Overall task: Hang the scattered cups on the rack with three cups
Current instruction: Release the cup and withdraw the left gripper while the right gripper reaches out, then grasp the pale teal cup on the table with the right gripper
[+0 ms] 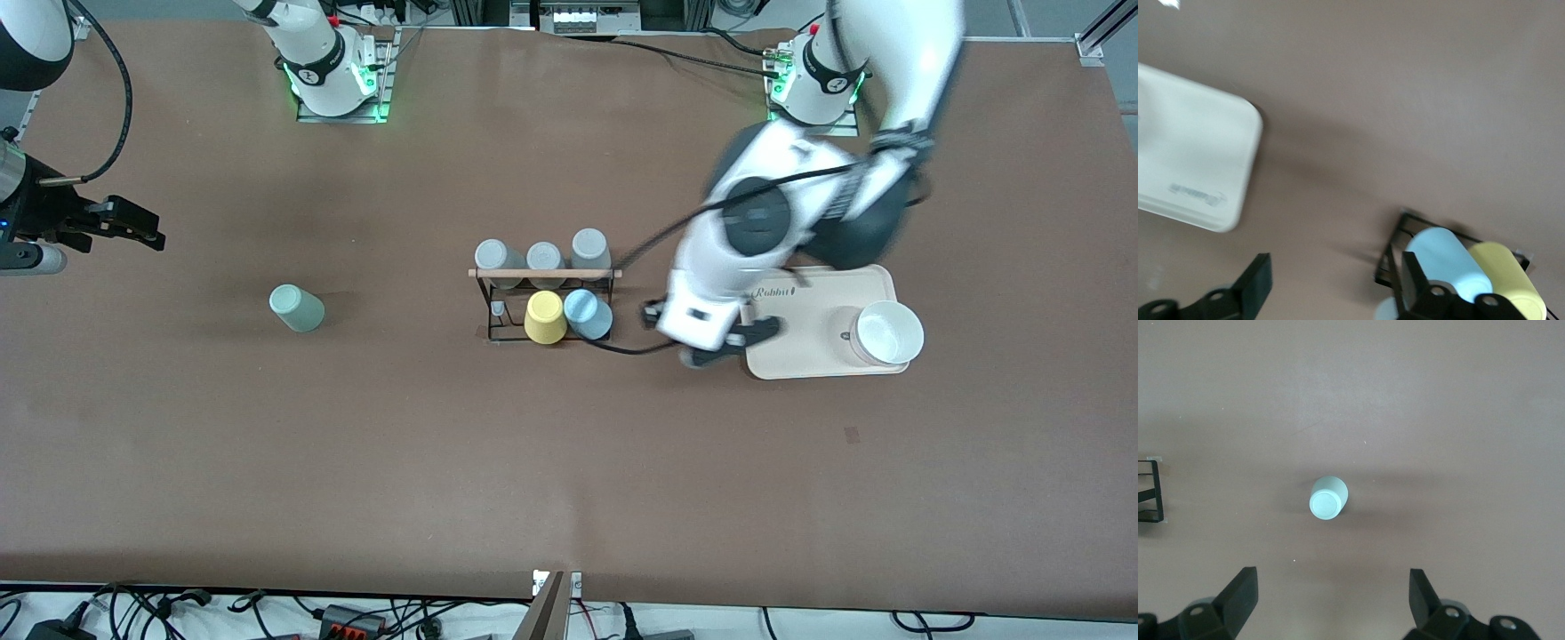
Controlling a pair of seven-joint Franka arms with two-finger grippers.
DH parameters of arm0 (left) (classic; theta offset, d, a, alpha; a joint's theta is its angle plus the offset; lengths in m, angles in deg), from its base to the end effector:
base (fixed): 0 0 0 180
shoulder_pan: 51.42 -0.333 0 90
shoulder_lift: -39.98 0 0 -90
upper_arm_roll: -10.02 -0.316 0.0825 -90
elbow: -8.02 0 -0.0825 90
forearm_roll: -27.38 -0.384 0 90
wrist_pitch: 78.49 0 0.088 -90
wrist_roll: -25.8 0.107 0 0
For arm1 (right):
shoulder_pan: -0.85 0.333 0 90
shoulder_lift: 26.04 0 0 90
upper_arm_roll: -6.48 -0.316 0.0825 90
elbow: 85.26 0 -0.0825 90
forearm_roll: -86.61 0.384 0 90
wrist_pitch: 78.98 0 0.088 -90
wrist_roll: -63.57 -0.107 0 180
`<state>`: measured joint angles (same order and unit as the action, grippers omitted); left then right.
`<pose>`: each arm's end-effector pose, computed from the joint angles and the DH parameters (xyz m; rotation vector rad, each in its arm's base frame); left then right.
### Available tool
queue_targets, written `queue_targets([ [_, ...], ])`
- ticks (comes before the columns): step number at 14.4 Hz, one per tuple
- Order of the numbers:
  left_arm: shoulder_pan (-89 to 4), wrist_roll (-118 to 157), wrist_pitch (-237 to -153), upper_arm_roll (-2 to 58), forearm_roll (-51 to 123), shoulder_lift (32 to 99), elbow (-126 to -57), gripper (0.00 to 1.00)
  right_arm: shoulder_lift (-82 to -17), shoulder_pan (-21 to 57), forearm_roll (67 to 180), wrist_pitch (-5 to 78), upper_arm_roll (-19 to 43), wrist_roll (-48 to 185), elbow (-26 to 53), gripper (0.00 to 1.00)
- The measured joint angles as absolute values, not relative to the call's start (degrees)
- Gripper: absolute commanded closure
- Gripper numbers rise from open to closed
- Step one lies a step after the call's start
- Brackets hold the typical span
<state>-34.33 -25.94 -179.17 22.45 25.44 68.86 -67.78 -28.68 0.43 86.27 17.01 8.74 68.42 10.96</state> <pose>0.6218 -0.3141 0.4455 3.0585 0.6259 -0.1423 0.5710 -0.0269 0.5560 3.1356 0.0606 -0.0791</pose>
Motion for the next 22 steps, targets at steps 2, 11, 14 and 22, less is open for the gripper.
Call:
queue_targets([
  [2, -38.4, -21.7, -176.8, 22.4, 25.4, 65.5, -67.8, 0.04, -29.1, 0.6, 86.3, 16.5, 8.7, 68.4, 11.0, 0.00],
  [11, -55.1, 4.3, -171.9, 22.6, 25.4, 56.8, -70.5, 0.00, -38.1, 2.9, 86.2, 18.7, 8.7, 68.4, 11.3, 0.00],
  [14, -56.8, 11.9, -170.0, 22.3, 25.5, 53.1, -72.8, 0.00, -40.9, 3.9, 86.1, 25.6, 8.7, 68.3, 15.2, 0.00],
  [22, -53.3, 28.2, -169.7, 9.2, 27.9, 39.4, -83.9, 0.00, -43.6, 4.7, 85.5, 40.0, 8.7, 63.5, 28.6, 0.00],
])
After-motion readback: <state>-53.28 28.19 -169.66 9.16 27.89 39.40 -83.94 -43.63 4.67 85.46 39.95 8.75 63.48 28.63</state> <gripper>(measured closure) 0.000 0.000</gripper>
